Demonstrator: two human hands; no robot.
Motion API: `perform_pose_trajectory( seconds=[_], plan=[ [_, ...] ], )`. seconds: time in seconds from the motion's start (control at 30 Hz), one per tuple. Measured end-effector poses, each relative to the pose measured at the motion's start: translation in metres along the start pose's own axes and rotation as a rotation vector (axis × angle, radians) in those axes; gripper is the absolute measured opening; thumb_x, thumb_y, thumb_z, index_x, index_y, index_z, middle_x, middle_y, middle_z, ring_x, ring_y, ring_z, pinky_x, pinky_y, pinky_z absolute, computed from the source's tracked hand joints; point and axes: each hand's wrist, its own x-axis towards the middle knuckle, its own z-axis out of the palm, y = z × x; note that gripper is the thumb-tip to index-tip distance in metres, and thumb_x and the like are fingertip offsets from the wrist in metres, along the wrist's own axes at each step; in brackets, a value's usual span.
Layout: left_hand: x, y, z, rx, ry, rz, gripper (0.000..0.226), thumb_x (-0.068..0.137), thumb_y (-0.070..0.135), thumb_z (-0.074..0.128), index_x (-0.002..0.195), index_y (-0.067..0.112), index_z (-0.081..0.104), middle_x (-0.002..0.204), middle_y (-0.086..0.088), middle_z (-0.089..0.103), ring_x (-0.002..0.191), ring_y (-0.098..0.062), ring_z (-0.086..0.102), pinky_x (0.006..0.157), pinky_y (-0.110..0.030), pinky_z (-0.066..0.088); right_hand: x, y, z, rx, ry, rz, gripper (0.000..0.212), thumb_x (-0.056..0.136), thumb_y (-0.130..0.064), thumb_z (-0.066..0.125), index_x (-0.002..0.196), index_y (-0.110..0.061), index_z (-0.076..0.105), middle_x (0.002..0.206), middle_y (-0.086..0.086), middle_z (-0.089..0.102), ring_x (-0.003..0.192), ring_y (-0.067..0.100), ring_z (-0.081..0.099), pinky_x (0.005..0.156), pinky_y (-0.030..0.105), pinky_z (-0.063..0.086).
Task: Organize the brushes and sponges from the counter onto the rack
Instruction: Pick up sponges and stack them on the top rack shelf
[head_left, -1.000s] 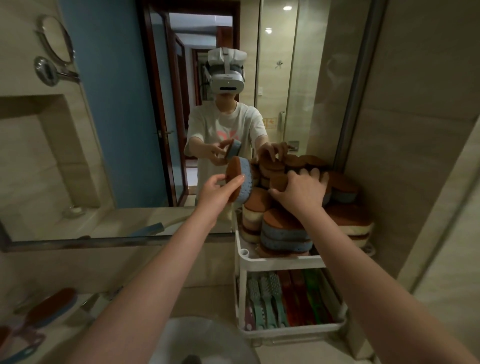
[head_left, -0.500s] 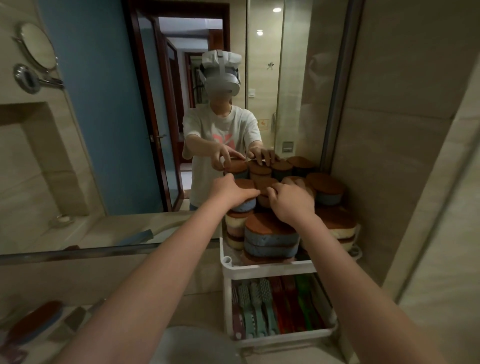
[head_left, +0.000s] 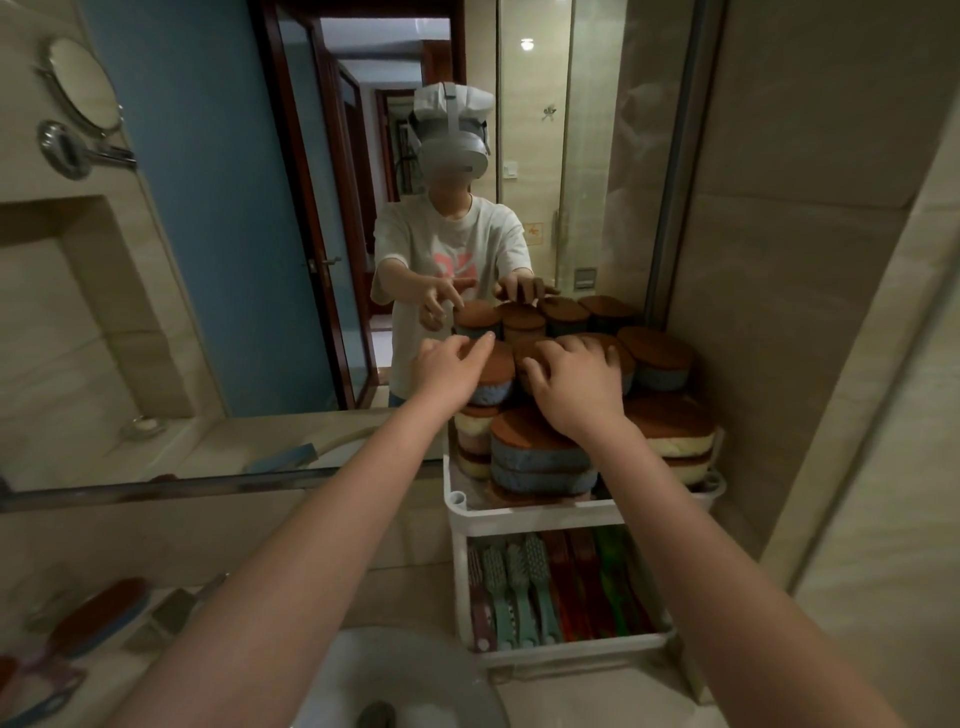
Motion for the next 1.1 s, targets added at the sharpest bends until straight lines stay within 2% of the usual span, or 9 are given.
perform_pose_trajectory(
  seconds=[0.13,0.23,0.33,0.5,0.67,0.73,0.83,1.0,1.1],
  plan=[
    [-0.002,-0.021,-0.014,-0.149,0.050,0.012,0.052,0.091,0.055,0.039,0.114,0.015,0.061,0.125,-0.008,0.053,0.114,-0.024,0.051,0.085,-0.032,0.039,-0.008,-0.024,-0.002,0.076,0.037,-0.075,0.039,0.098,-0.041,0.038,0.125,-0.019,0.057,0.130,0.005,0.055,0.125,0.028,0.041,0.110,0.049,0.027],
    [-0.008,-0.042,-0.033,-0.213,0.093,0.009,0.046,0.091,0.052,0.042,0.111,0.015,0.061,0.119,-0.005,0.056,0.107,-0.022,0.054,0.086,-0.035,0.043,-0.013,-0.053,0.001,0.121,0.032,-0.115,0.036,0.097,-0.040,0.042,0.122,-0.019,0.058,0.126,0.004,0.056,0.121,0.028,0.044,0.104,0.045,0.033],
    [-0.017,-0.069,-0.059,-0.298,0.141,0.011,0.036,0.093,0.042,0.046,0.111,0.014,0.060,0.113,0.005,0.055,0.102,-0.015,0.053,0.083,-0.030,0.041,-0.018,-0.087,0.012,0.171,-0.003,-0.178,0.035,0.095,-0.038,0.047,0.121,-0.018,0.060,0.122,0.005,0.058,0.116,0.028,0.046,0.095,0.042,0.039],
    [-0.038,-0.136,-0.118,-0.351,0.180,-0.011,0.027,0.093,0.031,0.050,0.109,0.012,0.060,0.103,-0.001,0.059,0.095,-0.015,0.054,0.079,-0.026,0.039,-0.031,-0.167,0.045,0.271,-0.081,-0.233,0.034,0.092,-0.035,0.054,0.119,-0.016,0.062,0.118,0.007,0.061,0.112,0.027,0.053,0.092,0.039,0.045],
    [-0.050,-0.238,-0.176,-0.296,0.196,-0.105,0.019,0.090,0.026,0.055,0.103,0.013,0.061,0.102,-0.002,0.061,0.097,-0.017,0.056,0.081,-0.026,0.040,-0.054,-0.257,0.095,0.366,-0.254,-0.232,0.034,0.092,-0.029,0.055,0.123,-0.016,0.060,0.121,0.006,0.063,0.108,0.023,0.059,0.089,0.038,0.050],
    [-0.058,-0.280,-0.198,-0.281,0.175,-0.164,0.016,0.090,0.025,0.055,0.102,0.015,0.059,0.100,-0.001,0.059,0.097,-0.016,0.056,0.079,-0.026,0.039,-0.064,-0.291,0.117,0.395,-0.316,-0.233,0.031,0.092,-0.028,0.055,0.119,-0.016,0.062,0.118,0.005,0.064,0.106,0.023,0.060,0.088,0.042,0.051],
    [-0.071,-0.343,-0.231,-0.229,0.141,-0.279,0.019,0.091,0.027,0.055,0.105,0.015,0.060,0.100,0.000,0.059,0.095,-0.016,0.054,0.080,-0.028,0.042,-0.077,-0.336,0.154,0.416,-0.420,-0.252,0.027,0.092,-0.024,0.056,0.115,-0.013,0.062,0.112,0.008,0.065,0.103,0.025,0.060,0.086,0.039,0.049],
    [-0.094,-0.441,-0.279,-0.124,0.131,-0.424,0.018,0.090,0.024,0.057,0.104,0.013,0.060,0.099,-0.004,0.058,0.100,-0.024,0.056,0.085,-0.032,0.044,-0.102,-0.395,0.216,0.448,-0.636,-0.185,0.038,0.093,-0.029,0.057,0.128,-0.014,0.054,0.122,0.006,0.060,0.110,0.022,0.057,0.096,0.038,0.048],
    [-0.108,-0.491,-0.301,-0.050,0.115,-0.523,0.025,0.089,0.023,0.058,0.108,0.008,0.061,0.110,-0.012,0.063,0.105,-0.028,0.057,0.086,-0.030,0.041,-0.120,-0.424,0.253,0.457,-0.717,-0.180,0.037,0.092,-0.027,0.057,0.127,-0.014,0.055,0.121,0.007,0.061,0.110,0.025,0.058,0.095,0.038,0.048]
  ],
)
